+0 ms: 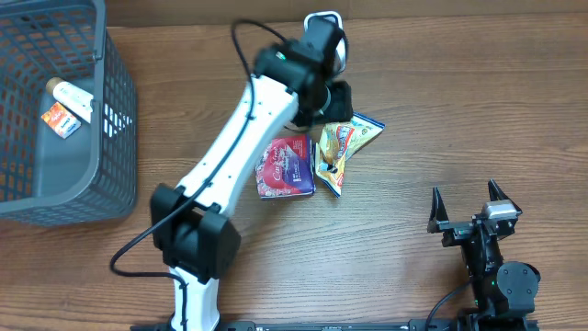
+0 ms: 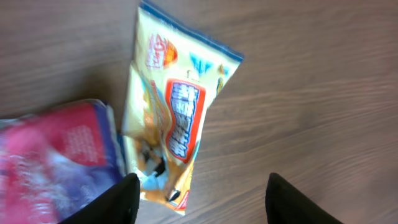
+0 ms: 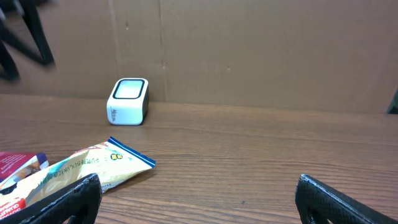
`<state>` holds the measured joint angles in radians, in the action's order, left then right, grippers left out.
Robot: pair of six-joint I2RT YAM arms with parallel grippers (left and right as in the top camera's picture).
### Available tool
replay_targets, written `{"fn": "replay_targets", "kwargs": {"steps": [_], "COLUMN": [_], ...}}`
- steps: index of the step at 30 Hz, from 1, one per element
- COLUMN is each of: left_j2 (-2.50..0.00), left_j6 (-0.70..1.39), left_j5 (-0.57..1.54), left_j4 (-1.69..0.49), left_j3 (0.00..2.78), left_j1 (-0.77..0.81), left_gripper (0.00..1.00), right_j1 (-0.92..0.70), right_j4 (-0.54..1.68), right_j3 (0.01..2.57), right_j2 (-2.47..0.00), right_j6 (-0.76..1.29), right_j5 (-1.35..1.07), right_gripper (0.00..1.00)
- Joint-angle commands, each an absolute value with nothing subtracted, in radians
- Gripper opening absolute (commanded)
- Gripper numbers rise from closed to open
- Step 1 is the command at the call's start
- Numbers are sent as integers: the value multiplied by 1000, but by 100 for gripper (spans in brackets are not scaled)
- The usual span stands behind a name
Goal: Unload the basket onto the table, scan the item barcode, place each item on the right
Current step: 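Place the yellow packet beside the purple bag and withdraw left gripper, then lower the left gripper into the basket and grasp the white tube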
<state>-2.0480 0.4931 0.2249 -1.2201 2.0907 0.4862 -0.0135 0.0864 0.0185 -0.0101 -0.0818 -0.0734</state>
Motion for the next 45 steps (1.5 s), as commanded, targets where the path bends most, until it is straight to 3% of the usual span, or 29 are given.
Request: {"fn": "replay_targets", "kwargs": {"steps": [1,7,11,15,19,22,28,36,45], "left_j2": [-1985,-1959,-1944,-1927,-1901,-1875,-1793,-1778,-1932], "left_j6": [388,390,445,437,303,284,329,604,643], "left_j5": [218,130,132,161,399,445,295,51,-50], "left_j4": [-1346,-1565,-1643,-1645,-1591,-1563,-1476,-1414,-1385], "left_j3": [2264,2379,2379,2379,2379,2380,2380,2370,2351], "left_j1": [405,203,48,-115,-224,-264,-352,-624,-638], "left_gripper": [68,95,100,100,100,100,100,100,100], "right_j1": [-11,-11,-11,-11,-11,-11,-11,-11,-11], "right_j4": [80,80,80,80,80,80,80,80,80], "right_j3": [9,9,9,9,9,9,9,9,9], "right_j2": [-3,-3,-3,-3,-3,-3,-3,-3,-3], "right_j6": [-78,-78,-78,-78,-78,-78,-78,-78,-78], "right_j5": [-70,-70,-70,-70,-70,-70,-70,-70,-70], "right_gripper": [100,100,100,100,100,100,100,100,100]}}
